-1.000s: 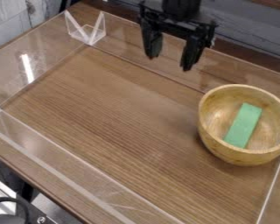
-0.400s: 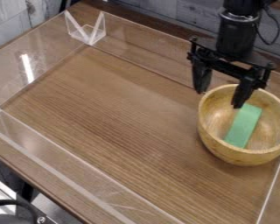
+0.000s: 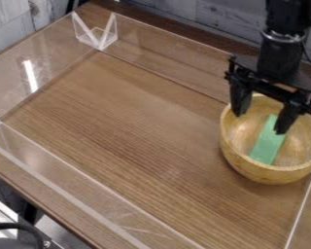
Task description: Remove the green block from inside the brown bowl and put it on the table
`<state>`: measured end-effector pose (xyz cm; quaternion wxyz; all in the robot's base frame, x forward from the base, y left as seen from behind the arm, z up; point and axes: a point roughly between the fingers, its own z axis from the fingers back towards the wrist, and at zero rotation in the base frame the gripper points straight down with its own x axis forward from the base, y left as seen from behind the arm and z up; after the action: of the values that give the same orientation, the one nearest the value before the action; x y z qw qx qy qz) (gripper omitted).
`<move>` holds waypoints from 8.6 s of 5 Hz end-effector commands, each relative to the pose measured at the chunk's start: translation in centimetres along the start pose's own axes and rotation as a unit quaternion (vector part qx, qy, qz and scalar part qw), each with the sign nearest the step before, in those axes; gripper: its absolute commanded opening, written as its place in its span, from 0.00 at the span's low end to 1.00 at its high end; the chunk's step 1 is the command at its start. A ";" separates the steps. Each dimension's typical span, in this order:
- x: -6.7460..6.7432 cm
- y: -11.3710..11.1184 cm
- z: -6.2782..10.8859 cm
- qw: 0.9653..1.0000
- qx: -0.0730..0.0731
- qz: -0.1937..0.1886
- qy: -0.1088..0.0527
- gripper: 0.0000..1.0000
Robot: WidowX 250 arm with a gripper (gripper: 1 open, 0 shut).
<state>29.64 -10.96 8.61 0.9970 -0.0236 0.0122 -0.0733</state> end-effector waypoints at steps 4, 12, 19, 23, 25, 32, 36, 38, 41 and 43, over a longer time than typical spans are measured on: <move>1.5 -0.8 -1.5 0.998 -0.012 -0.022 -0.049 1.00; 2.1 0.3 -4.0 0.998 -0.033 -0.023 -0.058 1.00; 1.9 0.9 -1.7 0.997 -0.040 -0.008 -0.059 0.00; 2.1 1.4 0.6 0.997 -0.043 0.004 -0.063 0.00; 2.4 1.8 2.1 0.996 -0.043 0.011 -0.077 0.00; 3.4 3.9 7.3 0.986 -0.022 0.044 -0.158 0.00; -3.9 6.2 11.1 0.983 -0.018 0.037 -0.182 0.00; -8.4 4.7 9.3 0.984 -0.019 0.001 -0.175 0.00; -9.2 5.9 4.9 0.984 -0.001 -0.017 -0.176 0.00; -9.6 6.4 2.3 0.987 0.012 -0.026 -0.161 0.00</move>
<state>20.56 -3.29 10.00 0.9864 -0.0257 -0.1311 -0.0956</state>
